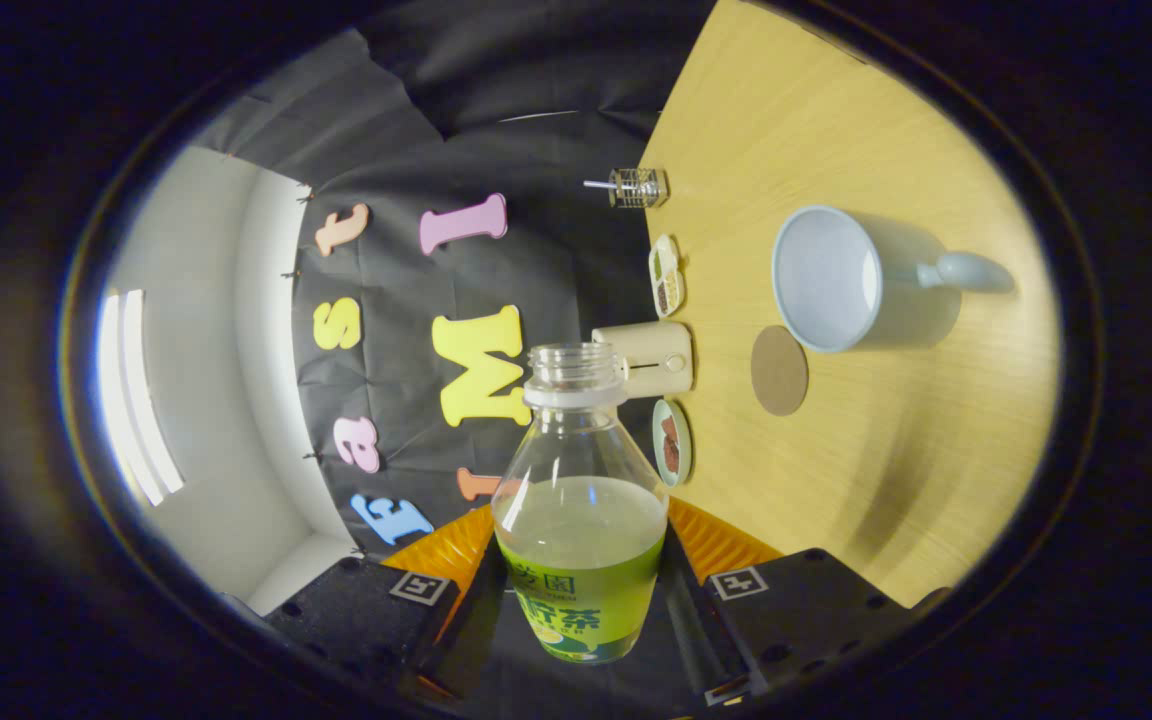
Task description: Take the bottle from table, then pour the juice into the cup, finally place the bottle on the coaster
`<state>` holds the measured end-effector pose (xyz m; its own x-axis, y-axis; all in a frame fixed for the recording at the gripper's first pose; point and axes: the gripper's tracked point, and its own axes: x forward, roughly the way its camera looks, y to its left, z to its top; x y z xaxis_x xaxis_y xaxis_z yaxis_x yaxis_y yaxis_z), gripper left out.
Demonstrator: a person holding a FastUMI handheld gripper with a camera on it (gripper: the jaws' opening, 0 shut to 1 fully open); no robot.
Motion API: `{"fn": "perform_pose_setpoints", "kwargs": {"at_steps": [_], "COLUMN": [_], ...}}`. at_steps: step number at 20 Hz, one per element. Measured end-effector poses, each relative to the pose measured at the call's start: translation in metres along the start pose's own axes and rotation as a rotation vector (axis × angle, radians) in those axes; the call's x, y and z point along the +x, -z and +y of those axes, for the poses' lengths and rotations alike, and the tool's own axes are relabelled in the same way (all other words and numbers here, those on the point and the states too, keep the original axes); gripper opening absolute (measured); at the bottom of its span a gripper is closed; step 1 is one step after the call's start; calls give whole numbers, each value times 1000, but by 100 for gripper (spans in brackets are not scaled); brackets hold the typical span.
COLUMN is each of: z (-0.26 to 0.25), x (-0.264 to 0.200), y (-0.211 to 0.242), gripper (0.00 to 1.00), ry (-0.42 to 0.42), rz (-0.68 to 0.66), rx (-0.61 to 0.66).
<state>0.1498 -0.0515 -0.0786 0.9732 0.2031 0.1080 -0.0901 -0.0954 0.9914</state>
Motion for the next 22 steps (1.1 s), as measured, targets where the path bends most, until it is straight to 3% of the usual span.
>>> {"fn": "perform_pose_setpoints", "kwargs": {"at_steps": [4,22], "z": [10,23], "x": [6,7], "y": [4,-4], "gripper": [79,79], "ry": [-47,-95], "rz": [2,21], "rx": [95,222]}}
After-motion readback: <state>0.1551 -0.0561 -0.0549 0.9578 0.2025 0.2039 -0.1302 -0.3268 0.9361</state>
